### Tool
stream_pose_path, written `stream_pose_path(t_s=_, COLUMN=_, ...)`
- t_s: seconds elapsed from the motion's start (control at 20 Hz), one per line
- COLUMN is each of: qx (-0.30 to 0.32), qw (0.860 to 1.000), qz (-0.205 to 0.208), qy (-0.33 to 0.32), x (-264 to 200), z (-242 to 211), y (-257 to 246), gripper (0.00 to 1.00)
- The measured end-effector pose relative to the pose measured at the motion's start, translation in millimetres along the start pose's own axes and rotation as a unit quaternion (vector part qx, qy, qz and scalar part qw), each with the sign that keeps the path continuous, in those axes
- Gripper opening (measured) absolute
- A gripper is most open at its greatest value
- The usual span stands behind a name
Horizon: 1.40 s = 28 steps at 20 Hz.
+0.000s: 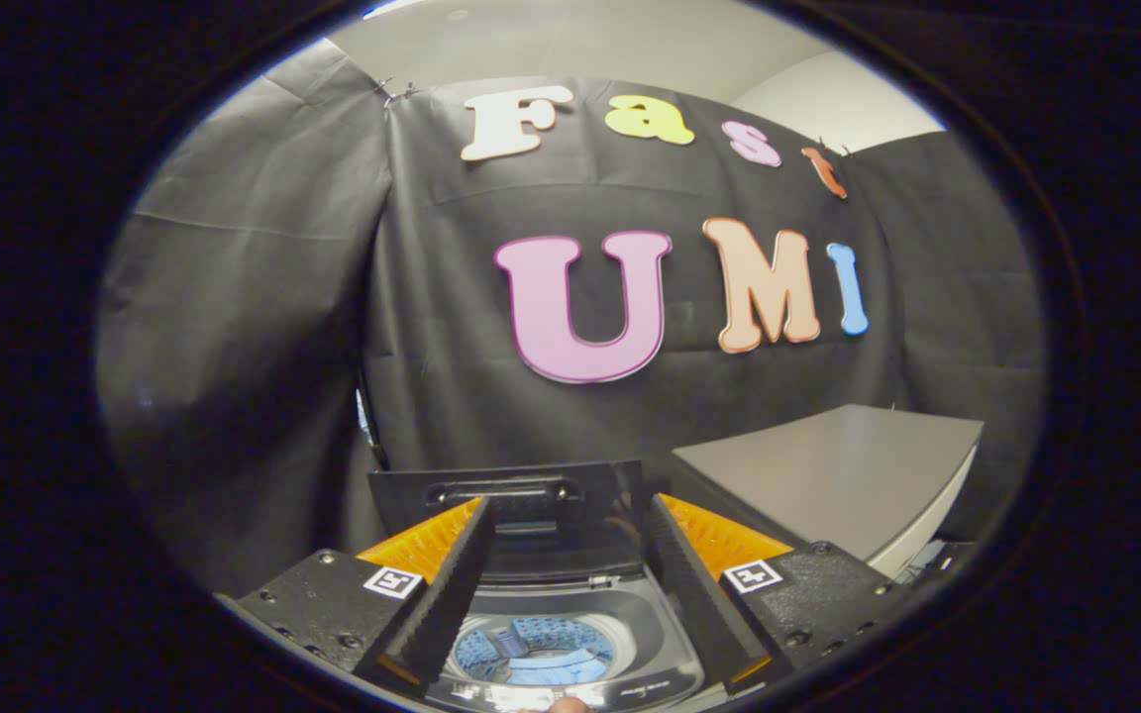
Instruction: Put the clothes into the washing machine and then close the washing machine lid.
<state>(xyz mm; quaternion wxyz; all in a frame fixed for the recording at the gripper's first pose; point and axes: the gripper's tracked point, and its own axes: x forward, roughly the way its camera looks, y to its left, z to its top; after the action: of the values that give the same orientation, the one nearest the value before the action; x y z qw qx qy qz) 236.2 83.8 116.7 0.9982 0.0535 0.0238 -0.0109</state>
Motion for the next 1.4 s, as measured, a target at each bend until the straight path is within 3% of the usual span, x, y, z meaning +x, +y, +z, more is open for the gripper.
stream_pose_path(t_s=0.25, qx=0.0, qw=0.999, qz=-0.006, qy=-0.041, x=-14.4, z=47.0, y=-48.1, gripper=0.95)
stream_pose_path(t_s=0.6, qx=0.004, qw=0.994, qz=-0.076, qy=-0.08, x=-43.8, z=73.9, y=-145.9, gripper=0.96)
stream_pose_path(t_s=1.1, qx=-0.003, qw=0.983, qz=-0.162, qy=-0.081, x=-82.4, z=57.1, y=-250.9, gripper=0.97)
stream_pose_path(t_s=1.4, qx=-0.015, qw=0.986, qz=-0.148, qy=-0.077, x=-91.6, z=38.2, y=-268.9, gripper=0.97)
